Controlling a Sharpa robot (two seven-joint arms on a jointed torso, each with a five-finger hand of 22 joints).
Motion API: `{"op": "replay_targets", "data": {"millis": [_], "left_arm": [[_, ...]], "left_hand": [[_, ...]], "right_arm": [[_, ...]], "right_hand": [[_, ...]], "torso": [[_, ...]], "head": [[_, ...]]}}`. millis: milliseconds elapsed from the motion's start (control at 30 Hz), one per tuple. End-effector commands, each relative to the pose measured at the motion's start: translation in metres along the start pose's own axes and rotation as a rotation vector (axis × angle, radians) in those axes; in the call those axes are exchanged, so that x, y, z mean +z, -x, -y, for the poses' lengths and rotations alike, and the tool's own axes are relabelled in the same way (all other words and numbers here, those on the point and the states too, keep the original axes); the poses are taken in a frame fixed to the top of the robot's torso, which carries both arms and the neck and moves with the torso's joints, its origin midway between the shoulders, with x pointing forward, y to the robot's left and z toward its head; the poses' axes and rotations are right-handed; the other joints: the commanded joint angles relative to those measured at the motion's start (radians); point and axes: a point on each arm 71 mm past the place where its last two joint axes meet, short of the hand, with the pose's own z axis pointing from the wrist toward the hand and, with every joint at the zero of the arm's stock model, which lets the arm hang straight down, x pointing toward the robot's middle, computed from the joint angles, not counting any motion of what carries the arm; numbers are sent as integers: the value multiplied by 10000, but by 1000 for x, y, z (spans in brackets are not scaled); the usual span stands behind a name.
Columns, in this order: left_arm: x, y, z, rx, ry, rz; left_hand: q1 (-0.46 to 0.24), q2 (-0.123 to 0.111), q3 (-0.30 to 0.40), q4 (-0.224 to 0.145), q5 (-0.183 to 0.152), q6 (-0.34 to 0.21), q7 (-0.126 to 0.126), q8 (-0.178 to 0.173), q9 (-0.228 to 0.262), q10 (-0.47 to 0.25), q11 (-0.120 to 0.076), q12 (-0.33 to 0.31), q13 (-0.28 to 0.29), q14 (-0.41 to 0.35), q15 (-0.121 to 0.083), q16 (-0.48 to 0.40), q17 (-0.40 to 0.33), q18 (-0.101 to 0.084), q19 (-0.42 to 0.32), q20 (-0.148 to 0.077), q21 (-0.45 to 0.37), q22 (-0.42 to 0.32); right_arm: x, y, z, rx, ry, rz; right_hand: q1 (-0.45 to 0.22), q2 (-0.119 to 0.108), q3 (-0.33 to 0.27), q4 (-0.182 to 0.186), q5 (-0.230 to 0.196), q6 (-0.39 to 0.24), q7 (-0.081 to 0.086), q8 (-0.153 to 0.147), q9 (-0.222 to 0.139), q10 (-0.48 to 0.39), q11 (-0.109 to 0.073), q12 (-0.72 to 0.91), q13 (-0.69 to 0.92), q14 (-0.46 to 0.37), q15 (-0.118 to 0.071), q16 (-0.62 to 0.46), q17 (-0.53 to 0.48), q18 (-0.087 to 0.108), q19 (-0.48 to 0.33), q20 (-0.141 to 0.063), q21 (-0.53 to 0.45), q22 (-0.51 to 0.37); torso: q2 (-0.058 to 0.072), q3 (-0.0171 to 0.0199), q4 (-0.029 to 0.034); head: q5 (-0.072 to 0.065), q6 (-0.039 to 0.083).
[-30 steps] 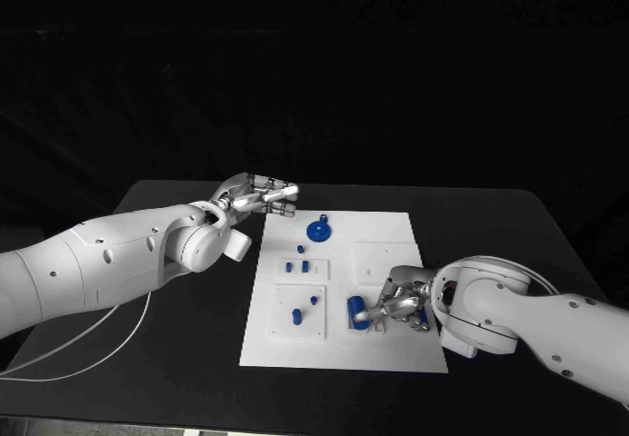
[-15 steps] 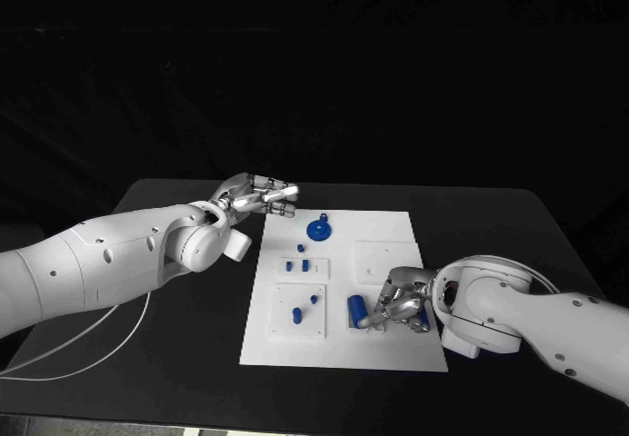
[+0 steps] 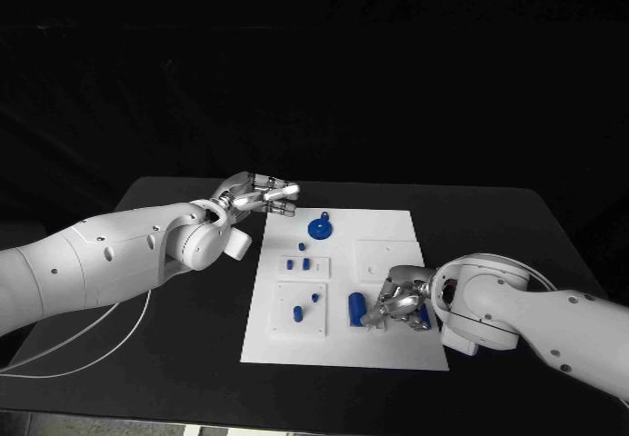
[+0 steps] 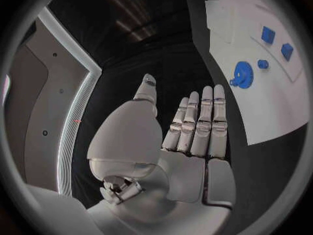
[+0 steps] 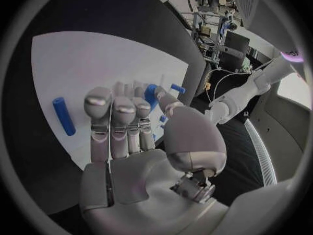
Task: Assemble the parts on the task board
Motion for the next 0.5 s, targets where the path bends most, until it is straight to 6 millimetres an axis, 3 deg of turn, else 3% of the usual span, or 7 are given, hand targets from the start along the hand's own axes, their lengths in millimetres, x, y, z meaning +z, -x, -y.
{"op": "replay_targets", "data": {"millis": [33, 333, 500], "left_arm": [[0, -2, 1, 2, -41, -86], [0, -1, 0, -3, 8, -105], [0, -1, 0, 10, 30, -74]], "left_hand": [[-10, 11, -1, 44, 7, 24, 31, -30, -12, -25, 12, -16, 8, -78, 5, -27, -1, 103, 12, 43, 27, -12], [12, -10, 5, 58, 8, 32, 26, -30, -12, -23, 8, -16, 8, -84, 6, -27, -1, 105, 9, 46, 28, -12], [-25, 49, 12, 93, 12, 64, 31, -26, -10, -27, 15, -16, 8, -124, 18, -29, -2, 95, -31, 57, 9, -19]], "right_arm": [[2, 1, 0, 45, -131, 92], [7, -4, 1, -134, -355, -387], [9, -5, 4, -206, -529, -558]], "right_hand": [[-137, 66, 125, 3, -38, 26, -25, 49, -2, 14, -25, 59, -1, 57, -11, 48, 5, -193, 553, -38, 30, 863], [-120, -52, 41, -200, 213, 37, -23, 50, 2, -7, -18, 45, -13, 48, -4, 47, -4, -197, 540, -28, 17, 864], [-116, 43, -196, -288, 319, -1, -11, 46, -6, -41, -12, 26, -22, 39, -4, 4, -47, -192, 532, -29, -49, 853]], "torso": [[3, 4, -4], [3, 2, -4], [4, 3, -15]], "head": [[9, -6], [31, -29], [37, -33]]}}
